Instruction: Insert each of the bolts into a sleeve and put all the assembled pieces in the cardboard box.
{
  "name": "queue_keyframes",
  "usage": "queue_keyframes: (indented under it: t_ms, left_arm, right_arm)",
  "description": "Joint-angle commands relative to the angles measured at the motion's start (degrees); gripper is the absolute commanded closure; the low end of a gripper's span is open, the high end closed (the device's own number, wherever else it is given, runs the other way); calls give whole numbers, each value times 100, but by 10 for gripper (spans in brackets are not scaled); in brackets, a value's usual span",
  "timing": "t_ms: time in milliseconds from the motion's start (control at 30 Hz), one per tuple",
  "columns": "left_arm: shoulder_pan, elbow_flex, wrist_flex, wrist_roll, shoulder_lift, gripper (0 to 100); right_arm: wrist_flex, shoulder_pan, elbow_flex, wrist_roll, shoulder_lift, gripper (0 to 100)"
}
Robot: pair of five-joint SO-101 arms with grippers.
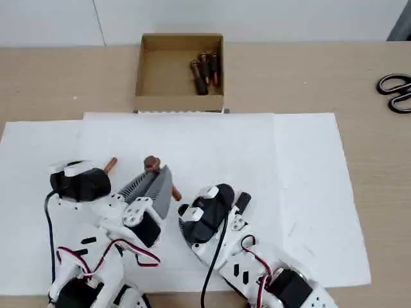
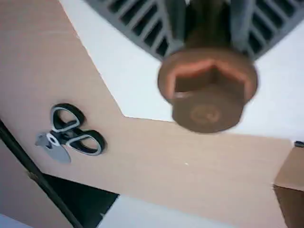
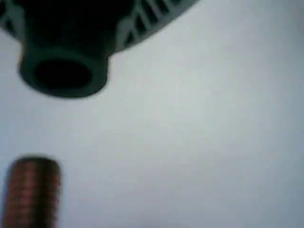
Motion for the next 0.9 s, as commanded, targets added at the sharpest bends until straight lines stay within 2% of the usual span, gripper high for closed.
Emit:
queue_keyframes:
  t_ms: [0,233,600,867]
  left_arm:
    - [70,-75,44,18,-62,994]
    - [70,-277,519,18,-62,994]
    - [88,-259,554,18,-62,994]
    - [712,-251,993,9,-53,994]
  right_arm:
    - [-163,-40,-70,79,-31,996]
    - [-558,-31,-79,88,-31,996]
    - [-769,-31,-79,492,-22,996]
    - [-769,-31,-158,492,-22,996]
